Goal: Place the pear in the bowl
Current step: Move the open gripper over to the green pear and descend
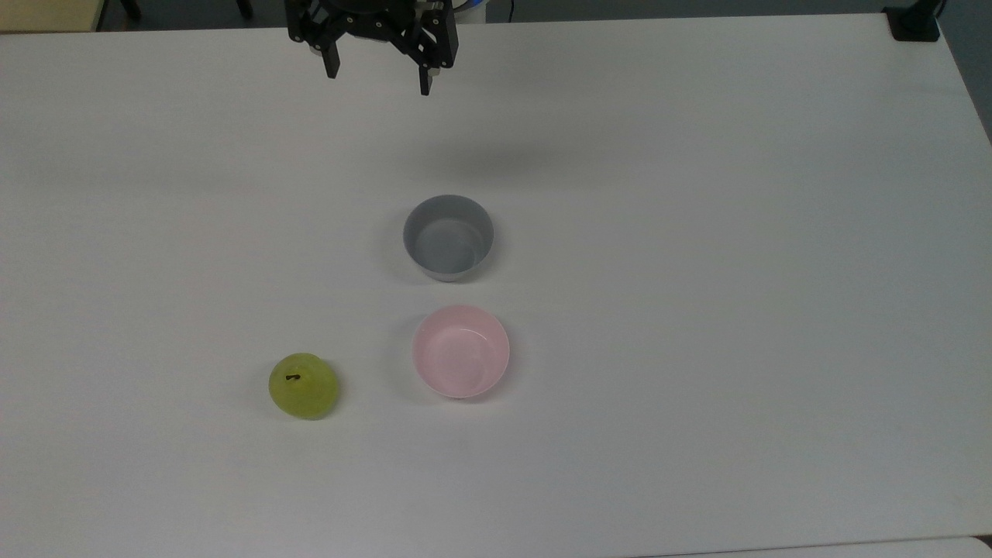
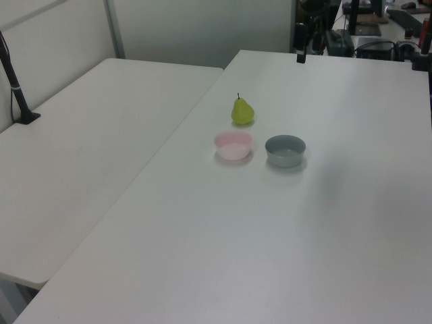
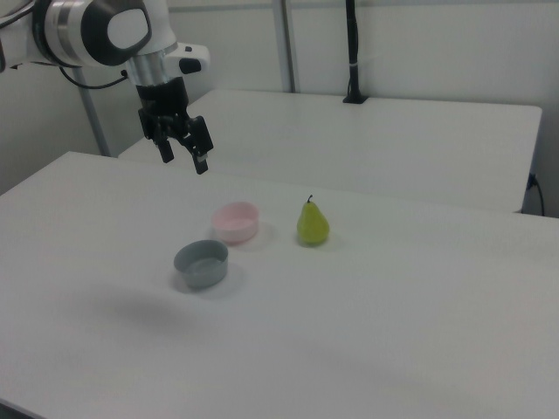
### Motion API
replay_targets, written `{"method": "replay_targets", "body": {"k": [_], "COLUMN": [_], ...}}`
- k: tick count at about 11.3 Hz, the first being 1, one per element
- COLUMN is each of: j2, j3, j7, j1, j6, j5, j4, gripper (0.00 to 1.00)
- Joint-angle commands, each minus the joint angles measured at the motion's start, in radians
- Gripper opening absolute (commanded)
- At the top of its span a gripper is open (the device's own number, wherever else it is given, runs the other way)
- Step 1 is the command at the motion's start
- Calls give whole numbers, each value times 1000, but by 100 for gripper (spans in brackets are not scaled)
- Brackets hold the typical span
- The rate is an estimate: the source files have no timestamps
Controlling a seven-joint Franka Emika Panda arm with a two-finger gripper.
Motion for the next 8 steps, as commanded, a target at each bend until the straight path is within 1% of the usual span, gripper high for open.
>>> {"method": "replay_targets", "body": {"k": [1, 6, 8], "j2": [-17, -10, 27], "j3": [13, 13, 13], "j7": [-9, -10, -56], "j1": [-13, -9, -9], "j6": [17, 20, 66], "j5": [-14, -14, -17], "j4": [-24, -26, -20], "gripper": [100, 100, 100]}}
